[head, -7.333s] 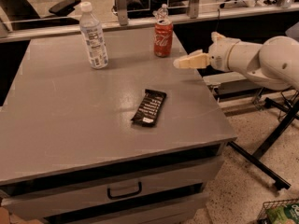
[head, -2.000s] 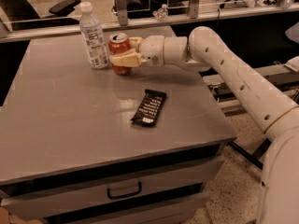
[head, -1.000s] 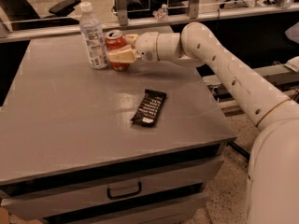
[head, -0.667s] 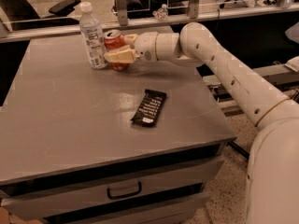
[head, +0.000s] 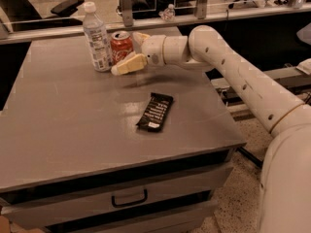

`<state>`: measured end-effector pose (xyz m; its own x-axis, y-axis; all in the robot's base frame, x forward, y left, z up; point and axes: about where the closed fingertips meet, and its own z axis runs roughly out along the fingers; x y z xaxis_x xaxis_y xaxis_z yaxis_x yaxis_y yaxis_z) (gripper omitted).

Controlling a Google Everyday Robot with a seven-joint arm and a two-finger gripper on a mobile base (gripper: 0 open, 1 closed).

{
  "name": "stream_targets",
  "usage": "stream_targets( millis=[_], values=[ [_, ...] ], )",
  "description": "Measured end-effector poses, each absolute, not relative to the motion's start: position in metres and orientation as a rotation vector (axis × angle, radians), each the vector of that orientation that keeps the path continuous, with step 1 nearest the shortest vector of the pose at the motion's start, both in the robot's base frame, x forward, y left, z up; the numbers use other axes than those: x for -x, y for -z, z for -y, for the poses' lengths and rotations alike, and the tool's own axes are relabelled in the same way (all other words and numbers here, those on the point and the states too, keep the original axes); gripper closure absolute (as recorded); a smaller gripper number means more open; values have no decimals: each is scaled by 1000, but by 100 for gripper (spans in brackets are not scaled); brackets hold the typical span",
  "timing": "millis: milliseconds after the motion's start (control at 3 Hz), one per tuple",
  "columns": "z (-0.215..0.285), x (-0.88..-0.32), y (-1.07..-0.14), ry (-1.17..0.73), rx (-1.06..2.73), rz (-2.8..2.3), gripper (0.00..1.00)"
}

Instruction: Move coke can near blue plastic bottle

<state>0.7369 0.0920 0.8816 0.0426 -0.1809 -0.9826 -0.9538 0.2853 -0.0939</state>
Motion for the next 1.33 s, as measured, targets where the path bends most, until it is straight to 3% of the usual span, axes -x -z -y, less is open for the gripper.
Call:
stream_targets(
  millis=[333, 1000, 1333],
  values=[
    [-66, -738, -878, -817, 1128, -1445, 0],
    [50, -730, -874, -599, 1014, -1611, 0],
    [51, -729, -872, -596, 1011, -1616, 0]
  ],
)
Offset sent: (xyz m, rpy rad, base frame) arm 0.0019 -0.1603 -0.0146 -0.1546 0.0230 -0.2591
